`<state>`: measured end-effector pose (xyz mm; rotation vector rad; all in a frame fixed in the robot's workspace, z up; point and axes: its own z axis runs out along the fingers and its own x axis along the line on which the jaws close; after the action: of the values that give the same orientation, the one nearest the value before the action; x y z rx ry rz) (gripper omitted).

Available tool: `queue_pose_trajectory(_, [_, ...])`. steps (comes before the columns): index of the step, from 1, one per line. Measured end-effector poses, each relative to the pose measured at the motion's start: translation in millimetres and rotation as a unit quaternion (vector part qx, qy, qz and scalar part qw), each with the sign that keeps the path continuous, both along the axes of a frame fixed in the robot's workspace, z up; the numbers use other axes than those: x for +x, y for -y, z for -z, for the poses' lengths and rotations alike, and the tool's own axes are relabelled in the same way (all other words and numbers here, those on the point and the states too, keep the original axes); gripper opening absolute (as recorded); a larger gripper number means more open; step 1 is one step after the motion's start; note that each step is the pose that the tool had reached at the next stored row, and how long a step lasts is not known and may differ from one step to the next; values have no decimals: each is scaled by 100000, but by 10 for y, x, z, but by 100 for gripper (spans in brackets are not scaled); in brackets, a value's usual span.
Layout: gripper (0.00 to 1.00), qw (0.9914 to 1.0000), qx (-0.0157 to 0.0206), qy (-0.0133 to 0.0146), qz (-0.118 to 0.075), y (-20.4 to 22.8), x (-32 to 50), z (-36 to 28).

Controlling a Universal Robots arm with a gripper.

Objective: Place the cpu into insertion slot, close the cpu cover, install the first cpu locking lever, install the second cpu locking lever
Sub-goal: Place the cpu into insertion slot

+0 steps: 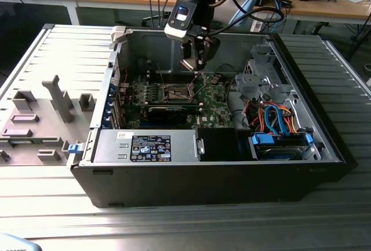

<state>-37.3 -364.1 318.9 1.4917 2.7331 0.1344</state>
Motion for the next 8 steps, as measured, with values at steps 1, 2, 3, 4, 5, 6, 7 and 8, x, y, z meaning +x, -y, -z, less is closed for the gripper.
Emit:
queue_pose_trajectory(1, [54, 100000, -1, 1, 68, 0, 0, 0])
queue_pose_trajectory(2, [54, 100000, -2, 2, 146, 0, 0, 0])
queue_pose_trajectory(3, [54, 100000, 0, 1, 238, 0, 0, 0])
queue_pose_trajectory(4, [54, 100000, 0, 2, 290, 0, 0, 0])
queue_pose_trajectory(5, [54, 99999, 0, 0, 338, 0, 0, 0])
queue_pose_trajectory(6, [54, 99999, -3, 2, 369, 0, 0, 0])
queue_pose_trajectory(7, [54, 99999, -2, 0, 378, 0, 0, 0])
queue_pose_trajectory(8, [54, 99999, -1, 1, 527, 0, 0, 2])
